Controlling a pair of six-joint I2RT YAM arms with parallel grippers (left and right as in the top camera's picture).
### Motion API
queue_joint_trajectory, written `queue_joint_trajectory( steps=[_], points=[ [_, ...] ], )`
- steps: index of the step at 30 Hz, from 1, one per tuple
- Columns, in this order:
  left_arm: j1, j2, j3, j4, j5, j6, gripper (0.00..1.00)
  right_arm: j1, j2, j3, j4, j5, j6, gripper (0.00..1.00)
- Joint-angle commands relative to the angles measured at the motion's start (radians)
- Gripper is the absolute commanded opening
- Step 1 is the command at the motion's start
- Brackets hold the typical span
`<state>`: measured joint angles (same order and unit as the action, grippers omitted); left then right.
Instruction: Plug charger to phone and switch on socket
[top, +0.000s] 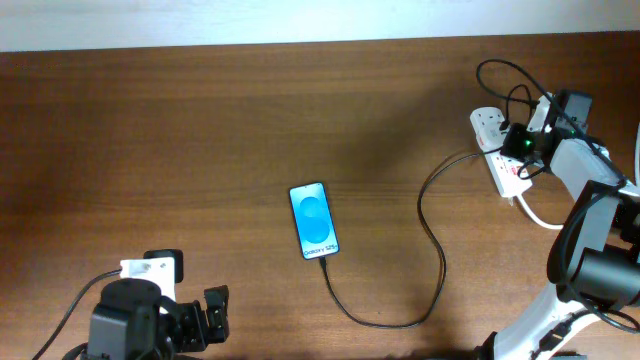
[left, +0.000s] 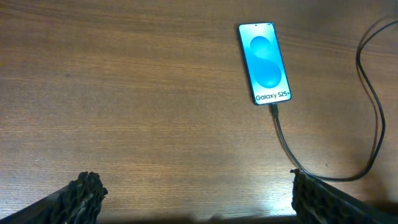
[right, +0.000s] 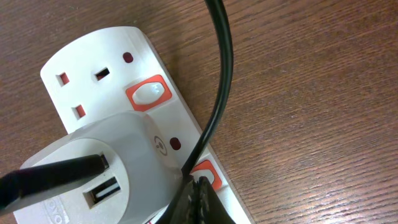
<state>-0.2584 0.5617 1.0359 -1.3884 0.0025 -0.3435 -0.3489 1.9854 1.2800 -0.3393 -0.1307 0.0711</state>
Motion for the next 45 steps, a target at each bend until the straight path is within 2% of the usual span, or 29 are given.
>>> queue_joint_trajectory(
  steps=[1,6,14,19,21,24,27,29,32,34,36,37,40,41,43,45],
  points=[
    [0.004,-0.004,0.001,0.002,-0.007,0.001,0.99,0.067,0.037,-0.029,-0.001,-0.072,-0.003,0.04],
    [0.004,-0.004,0.001,0.002,-0.007,0.001,0.99,0.116,0.085,-0.04,-0.013,-0.073,-0.003,0.04],
    [0.004,-0.004,0.001,0.002,-0.007,0.001,0.99,0.146,0.073,-0.04,-0.061,-0.201,-0.003,0.04],
    [0.004,-0.004,0.001,0.002,-0.007,0.001,0.99,0.14,0.032,-0.038,-0.099,0.076,0.016,0.04],
    [0.004,-0.004,0.001,0.002,-0.007,0.001,0.99,0.113,0.016,-0.031,-0.1,0.111,0.024,0.04],
    [0.004,-0.004,0.001,0.002,-0.007,0.001,0.99,0.01,-0.037,0.077,-0.19,0.143,0.042,0.04],
    [0.004,-0.004,0.001,0.002,-0.007,0.001,0.99,-0.086,-0.169,0.193,-0.299,0.183,0.039,0.04],
    [0.004,-0.004,0.001,0.002,-0.007,0.001,0.99,-0.082,-0.322,0.195,-0.3,0.043,0.039,0.04],
    [0.004,-0.004,0.001,0.002,-0.007,0.001,0.99,-0.002,-0.552,0.195,-0.274,-0.106,0.039,0.04],
    [0.004,-0.004,0.001,0.002,-0.007,0.001,0.99,0.091,-0.714,0.195,-0.255,-0.109,0.038,0.05],
    [0.004,-0.004,0.001,0.002,-0.007,0.001,0.99,0.169,-0.868,0.195,-0.209,-0.109,0.038,0.13],
    [0.004,-0.004,0.001,0.002,-0.007,0.001,0.99,0.199,-0.962,0.195,-0.151,-0.109,0.038,0.21],
    [0.004,-0.004,0.001,0.002,-0.007,0.001,0.99,0.207,-1.166,0.195,-0.023,-0.105,-0.005,0.35],
    [0.004,-0.004,0.001,0.002,-0.007,0.001,0.99,0.207,-1.201,0.195,-0.04,-0.105,-0.085,0.34],
    [0.004,-0.004,0.001,0.002,-0.007,0.001,0.99,0.207,-1.26,0.193,-0.145,-0.097,-0.183,0.43],
    [0.004,-0.004,0.001,0.002,-0.007,0.001,0.99,0.204,-1.411,0.166,-0.151,-0.064,-0.206,0.56]
  ],
)
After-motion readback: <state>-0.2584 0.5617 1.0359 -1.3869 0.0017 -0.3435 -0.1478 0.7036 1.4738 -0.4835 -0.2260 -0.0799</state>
